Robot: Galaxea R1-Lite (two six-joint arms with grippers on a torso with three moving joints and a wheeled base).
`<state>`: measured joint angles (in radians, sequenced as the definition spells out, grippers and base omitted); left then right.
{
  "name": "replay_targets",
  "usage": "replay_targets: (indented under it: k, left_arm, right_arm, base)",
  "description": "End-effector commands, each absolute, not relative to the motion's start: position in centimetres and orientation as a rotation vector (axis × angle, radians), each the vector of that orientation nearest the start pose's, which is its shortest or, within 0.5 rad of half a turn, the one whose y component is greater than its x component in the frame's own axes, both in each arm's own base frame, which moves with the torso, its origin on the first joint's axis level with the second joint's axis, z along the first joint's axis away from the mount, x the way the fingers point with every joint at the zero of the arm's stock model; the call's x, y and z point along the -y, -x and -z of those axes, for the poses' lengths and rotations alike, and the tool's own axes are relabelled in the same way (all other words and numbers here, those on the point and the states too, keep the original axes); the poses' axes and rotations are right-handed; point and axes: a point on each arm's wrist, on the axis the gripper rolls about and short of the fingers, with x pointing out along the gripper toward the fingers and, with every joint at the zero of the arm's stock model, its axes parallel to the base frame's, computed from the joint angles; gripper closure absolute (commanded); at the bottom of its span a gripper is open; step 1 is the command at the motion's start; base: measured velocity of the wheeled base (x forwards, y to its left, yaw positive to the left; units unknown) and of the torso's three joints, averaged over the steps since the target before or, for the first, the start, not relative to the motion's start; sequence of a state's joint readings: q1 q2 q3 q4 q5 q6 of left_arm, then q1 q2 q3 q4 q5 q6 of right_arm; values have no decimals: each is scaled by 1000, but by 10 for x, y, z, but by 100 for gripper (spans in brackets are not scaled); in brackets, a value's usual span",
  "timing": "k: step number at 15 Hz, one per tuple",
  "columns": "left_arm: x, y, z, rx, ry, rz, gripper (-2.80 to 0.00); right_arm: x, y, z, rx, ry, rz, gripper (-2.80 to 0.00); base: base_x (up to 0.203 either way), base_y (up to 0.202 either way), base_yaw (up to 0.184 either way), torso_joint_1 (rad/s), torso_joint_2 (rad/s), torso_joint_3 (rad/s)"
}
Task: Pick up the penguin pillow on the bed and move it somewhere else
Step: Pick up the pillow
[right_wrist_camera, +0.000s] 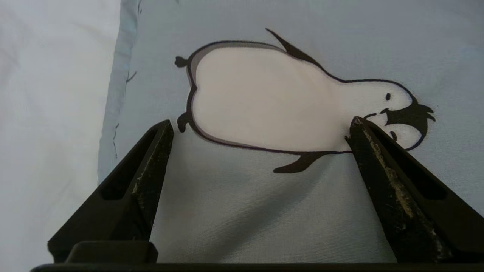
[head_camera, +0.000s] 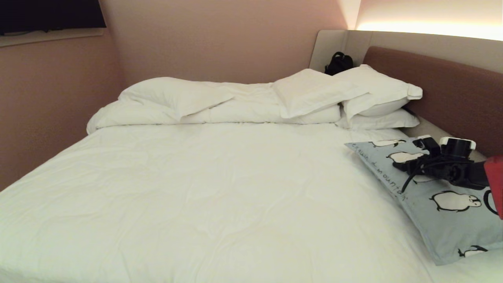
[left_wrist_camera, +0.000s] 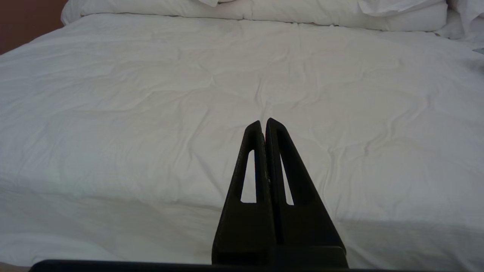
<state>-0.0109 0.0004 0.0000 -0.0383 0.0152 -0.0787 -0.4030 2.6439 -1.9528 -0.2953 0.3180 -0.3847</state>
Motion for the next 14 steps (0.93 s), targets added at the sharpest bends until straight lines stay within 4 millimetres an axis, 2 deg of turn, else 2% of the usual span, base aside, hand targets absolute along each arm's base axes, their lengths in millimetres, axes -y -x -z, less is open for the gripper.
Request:
replay_targets:
  k: [1, 9, 14]
  left_arm:
    - [-1, 23, -80, 40, 79, -3, 0]
    - [-1, 23, -79, 39, 80, -3, 0]
    - [-1, 23, -80, 40, 80, -3, 0]
  right_arm:
    - [206, -500, -36, -409, 269, 7, 0]
    - [201, -503, -21, -436, 269, -4, 0]
    - [201, -503, -38, -401, 281, 4, 0]
  base:
    - [0, 0, 0, 0, 0, 0]
    - [0, 0, 0, 0, 0, 0]
    - [0, 0, 0, 0, 0, 0]
